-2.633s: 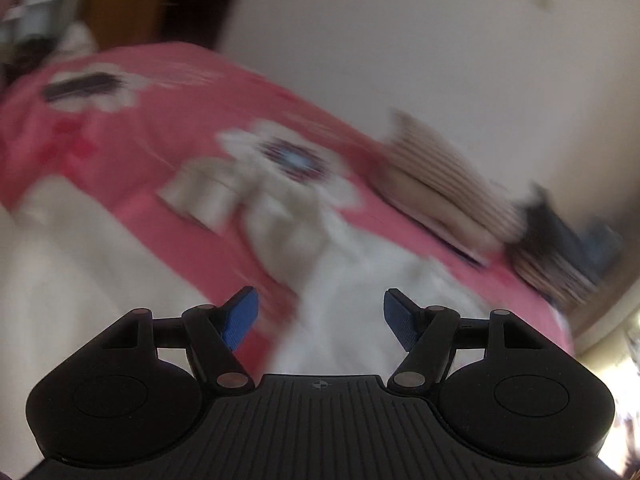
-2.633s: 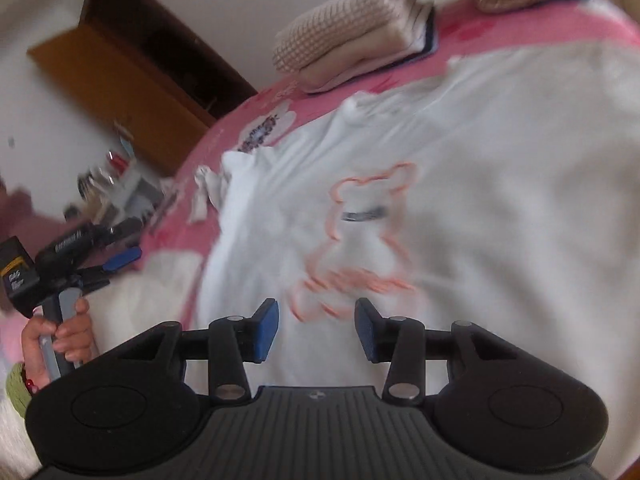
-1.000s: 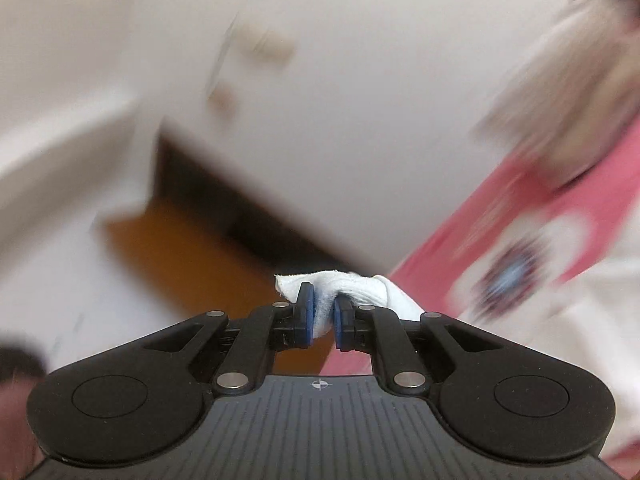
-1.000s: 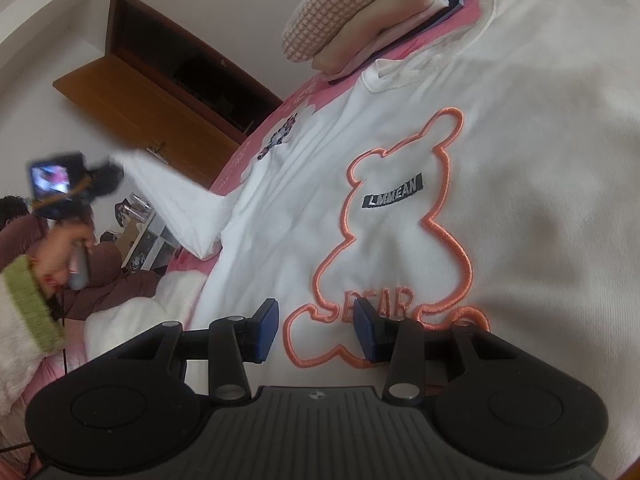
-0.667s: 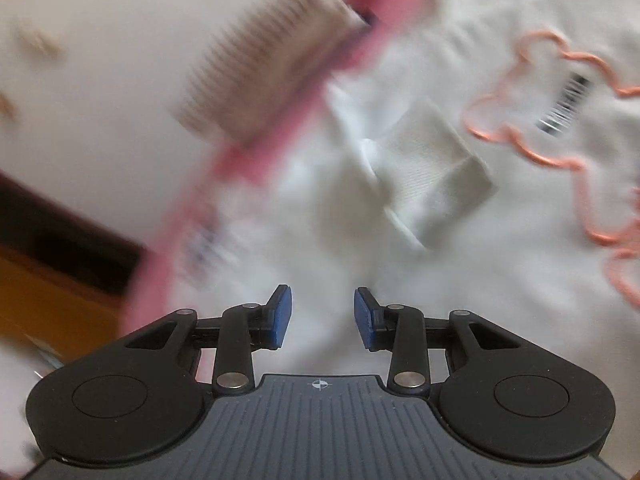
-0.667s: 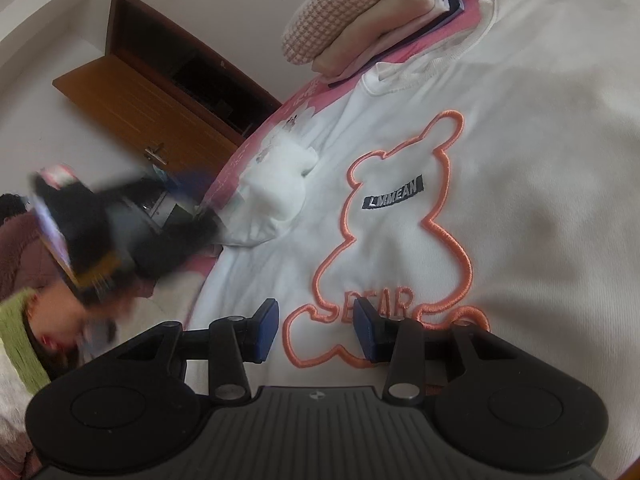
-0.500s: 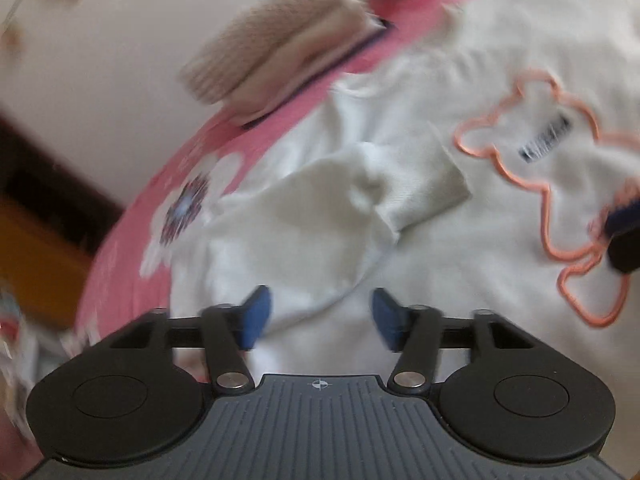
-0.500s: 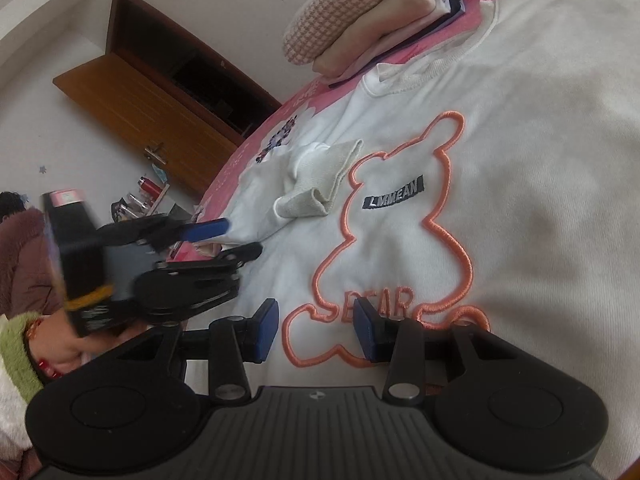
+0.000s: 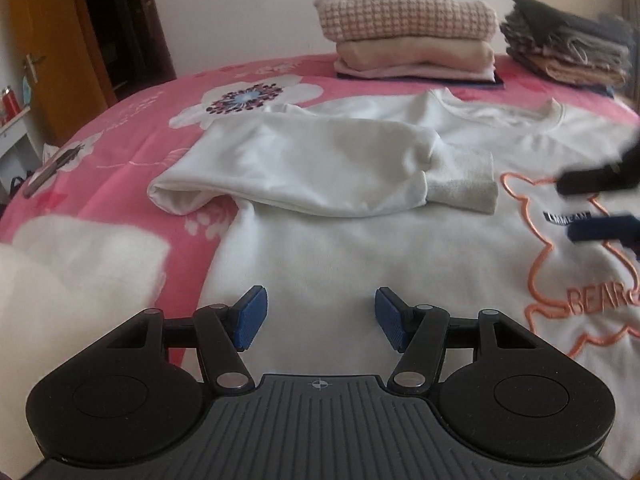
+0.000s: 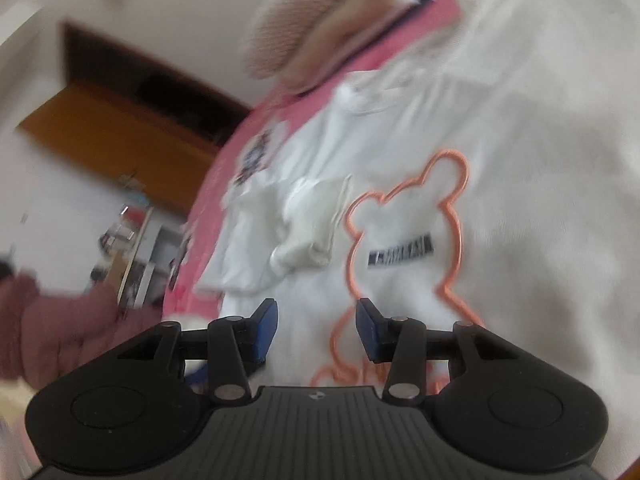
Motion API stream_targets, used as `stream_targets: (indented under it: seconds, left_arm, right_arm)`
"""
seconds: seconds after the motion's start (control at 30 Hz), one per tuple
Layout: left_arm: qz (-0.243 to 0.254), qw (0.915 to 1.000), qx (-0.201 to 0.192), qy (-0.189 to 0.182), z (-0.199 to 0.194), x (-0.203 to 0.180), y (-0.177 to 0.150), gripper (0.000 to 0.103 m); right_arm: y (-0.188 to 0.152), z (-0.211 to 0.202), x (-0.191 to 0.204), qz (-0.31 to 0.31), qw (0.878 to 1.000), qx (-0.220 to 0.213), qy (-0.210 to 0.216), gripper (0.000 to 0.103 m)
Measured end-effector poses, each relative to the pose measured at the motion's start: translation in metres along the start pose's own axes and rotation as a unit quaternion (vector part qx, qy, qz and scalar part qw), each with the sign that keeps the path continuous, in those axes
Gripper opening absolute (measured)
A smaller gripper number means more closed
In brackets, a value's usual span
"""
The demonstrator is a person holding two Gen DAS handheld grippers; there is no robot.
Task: Fold clothes
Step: 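Fold the held sleeve across the sweatshirt body with the left gripper, release, then grasp the folded sleeve cuff with the right gripper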
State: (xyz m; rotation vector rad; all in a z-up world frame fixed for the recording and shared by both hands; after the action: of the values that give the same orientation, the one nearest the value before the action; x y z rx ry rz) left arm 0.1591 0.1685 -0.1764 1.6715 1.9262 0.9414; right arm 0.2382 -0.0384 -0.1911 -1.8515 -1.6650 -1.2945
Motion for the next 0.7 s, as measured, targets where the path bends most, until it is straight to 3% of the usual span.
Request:
stream_targets:
  seconds: [0.2,0.4,0.57,0.67,0.7]
  left_arm:
    - [-0.016,0.9995,-0.025,0.007,0.002,0.001,-0.001,0.060]
    - [-0.030,0.9989,-0.036,-0.002,0.003,0.004,-0.004,0.060]
    - [-0.035,0.9984,-0.043,-0.011,0.004,0.007,-0.005,0.061]
    - [-0.039,0.9981,-0.045,-0.013,0.004,0.008,-0.006,0.061]
    - [-0.042,0.9980,-0.045,-0.015,0.004,0.008,-0.006,0.061]
  right_arm:
    - [0.025,0.028,0.007,0.065,0.998,0.022,-0.015,0.046]
    - [0.025,0.057,0.004,0.109,0.991,0.052,-0.052,0.046]
    - [0.028,0.071,0.004,0.136,0.988,0.053,-0.049,0.045]
    - [0.032,0.078,0.003,0.140,0.988,0.047,-0.052,0.039]
    - [0.033,0.080,0.004,0.136,0.988,0.045,-0.054,0.031]
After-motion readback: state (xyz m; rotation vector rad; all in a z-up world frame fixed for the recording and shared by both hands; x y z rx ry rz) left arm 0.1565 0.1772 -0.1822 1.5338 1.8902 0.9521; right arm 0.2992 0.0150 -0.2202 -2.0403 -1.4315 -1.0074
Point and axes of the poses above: each gripper's, at about its wrist camera, not at the fingertips, and z roughly the way its jaws point, x to its left, y to its top, the point moved 8 cm from there along z, roughly the way its jaws point, and after that the axes turned 2 degrees about -y, right-handed, at the moved point
